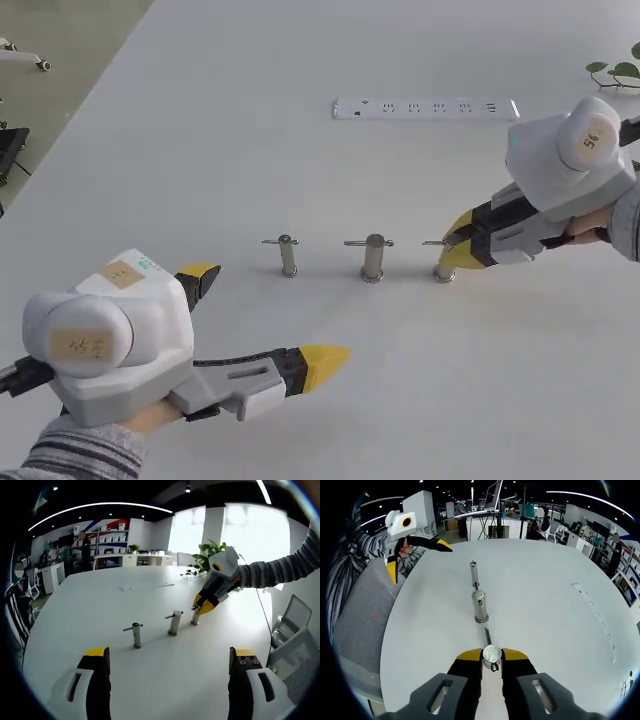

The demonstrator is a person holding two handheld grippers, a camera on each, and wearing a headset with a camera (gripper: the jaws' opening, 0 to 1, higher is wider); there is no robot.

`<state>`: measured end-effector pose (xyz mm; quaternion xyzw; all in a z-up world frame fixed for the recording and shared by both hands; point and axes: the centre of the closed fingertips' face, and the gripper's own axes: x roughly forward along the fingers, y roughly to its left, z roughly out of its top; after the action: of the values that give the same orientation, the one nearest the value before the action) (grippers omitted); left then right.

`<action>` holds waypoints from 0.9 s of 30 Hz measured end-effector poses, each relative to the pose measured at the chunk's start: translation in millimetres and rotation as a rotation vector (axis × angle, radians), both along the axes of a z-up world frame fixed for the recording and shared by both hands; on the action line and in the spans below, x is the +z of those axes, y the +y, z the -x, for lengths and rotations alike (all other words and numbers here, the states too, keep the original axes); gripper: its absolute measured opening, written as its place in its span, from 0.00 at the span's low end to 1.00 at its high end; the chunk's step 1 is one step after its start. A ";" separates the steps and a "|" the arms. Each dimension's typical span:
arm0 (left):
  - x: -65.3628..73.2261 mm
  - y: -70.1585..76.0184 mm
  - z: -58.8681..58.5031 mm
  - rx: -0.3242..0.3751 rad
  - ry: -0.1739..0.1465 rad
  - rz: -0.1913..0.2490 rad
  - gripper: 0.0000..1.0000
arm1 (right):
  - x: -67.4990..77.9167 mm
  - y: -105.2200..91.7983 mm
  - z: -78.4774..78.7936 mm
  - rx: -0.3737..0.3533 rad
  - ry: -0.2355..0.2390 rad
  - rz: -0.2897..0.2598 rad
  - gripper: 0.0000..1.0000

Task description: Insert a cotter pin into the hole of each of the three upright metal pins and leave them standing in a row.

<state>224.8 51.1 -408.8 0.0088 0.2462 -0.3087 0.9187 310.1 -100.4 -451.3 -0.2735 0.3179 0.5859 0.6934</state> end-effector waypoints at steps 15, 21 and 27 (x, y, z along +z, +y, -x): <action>2.6 7.9 -2.6 0.015 0.006 -0.002 0.99 | 5.5 -4.4 3.2 0.009 -0.074 0.025 0.26; 6.2 10.4 -8.0 0.027 0.011 0.013 0.99 | 23.9 -5.1 4.1 -0.113 -0.091 -0.054 0.38; 14.0 14.4 -15.9 0.034 -0.009 0.016 0.99 | 39.8 -4.1 10.1 -0.220 -0.079 -0.152 0.49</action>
<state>240.7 65.5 -394.8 -0.0011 0.2398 -0.2948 0.9250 300.0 -104.5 -411.5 -0.2063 0.2733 0.5174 0.7843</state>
